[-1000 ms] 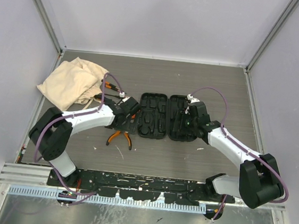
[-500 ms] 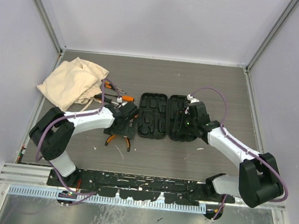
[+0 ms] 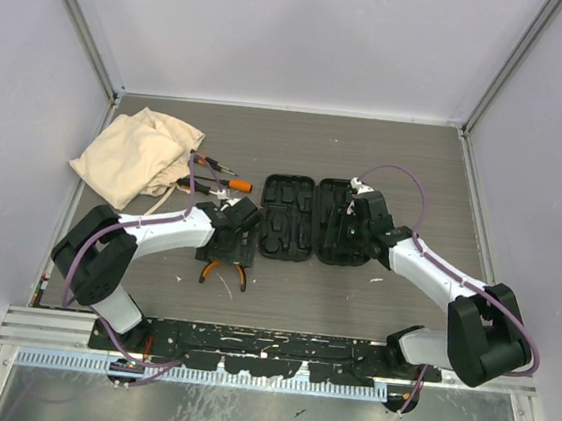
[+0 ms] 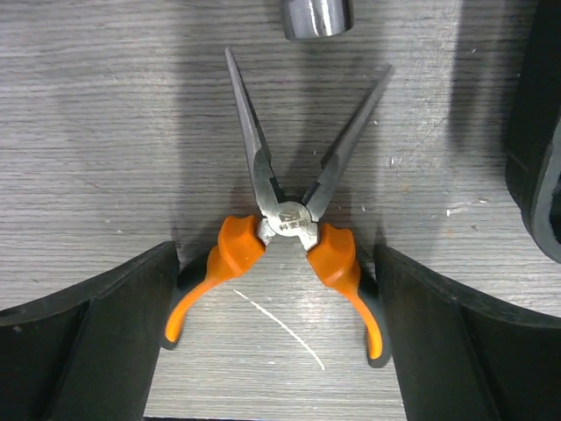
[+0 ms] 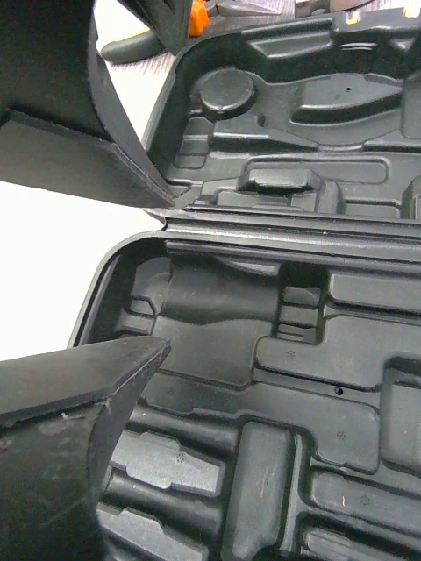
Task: Sort the tools into containers
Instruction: Pick up the pliers at the center of the board.
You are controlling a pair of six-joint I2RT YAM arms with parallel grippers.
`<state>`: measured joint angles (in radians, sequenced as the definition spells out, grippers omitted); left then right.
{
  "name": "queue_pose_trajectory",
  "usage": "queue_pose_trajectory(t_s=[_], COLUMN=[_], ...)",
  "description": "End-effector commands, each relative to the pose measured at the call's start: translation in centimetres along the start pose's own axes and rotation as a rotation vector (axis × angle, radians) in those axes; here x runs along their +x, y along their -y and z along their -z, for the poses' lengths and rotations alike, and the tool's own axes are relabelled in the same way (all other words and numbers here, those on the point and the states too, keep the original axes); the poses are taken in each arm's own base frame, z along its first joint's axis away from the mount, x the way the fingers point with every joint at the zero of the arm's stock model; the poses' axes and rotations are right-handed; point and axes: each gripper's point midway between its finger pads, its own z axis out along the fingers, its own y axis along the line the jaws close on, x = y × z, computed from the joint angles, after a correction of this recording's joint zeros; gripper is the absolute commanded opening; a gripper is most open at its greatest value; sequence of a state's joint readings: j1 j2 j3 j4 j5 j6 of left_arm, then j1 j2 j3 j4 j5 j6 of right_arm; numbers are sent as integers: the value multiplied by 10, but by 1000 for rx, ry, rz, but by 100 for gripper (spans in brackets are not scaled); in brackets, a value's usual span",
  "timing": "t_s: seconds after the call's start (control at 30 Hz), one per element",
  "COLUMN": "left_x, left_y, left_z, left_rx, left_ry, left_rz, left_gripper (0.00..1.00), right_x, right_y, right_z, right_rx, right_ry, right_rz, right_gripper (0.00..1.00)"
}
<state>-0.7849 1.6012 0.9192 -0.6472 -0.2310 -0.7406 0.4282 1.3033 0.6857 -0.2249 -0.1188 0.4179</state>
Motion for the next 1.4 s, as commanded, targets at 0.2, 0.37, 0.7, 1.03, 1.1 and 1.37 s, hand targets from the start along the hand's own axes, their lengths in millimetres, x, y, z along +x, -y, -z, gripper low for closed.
queue_pose_trajectory(t_s=[0.2, 0.37, 0.7, 1.03, 1.1, 1.37], left_x=[7, 4, -7, -26, -33, -76], left_y=[0, 2, 0, 3, 5, 39], left_z=[2, 4, 22, 56, 64, 82], left_rx=[11, 18, 33, 97, 107, 150], left_ry=[-7, 1, 51, 147, 167, 211], left_rz=[22, 21, 27, 54, 57, 51], left_gripper=[63, 45, 9, 7, 7, 0], right_x=[-10, -10, -12, -15, -16, -18], right_y=[-8, -8, -10, -12, -11, -10], right_z=[-2, -2, -1, -3, -1, 2], right_rx=[-31, -32, -37, -45, -37, -28], right_ry=[37, 37, 42, 42, 50, 69], right_rz=[3, 2, -1, -6, -8, -14], right_gripper=[65, 65, 65, 65, 65, 65])
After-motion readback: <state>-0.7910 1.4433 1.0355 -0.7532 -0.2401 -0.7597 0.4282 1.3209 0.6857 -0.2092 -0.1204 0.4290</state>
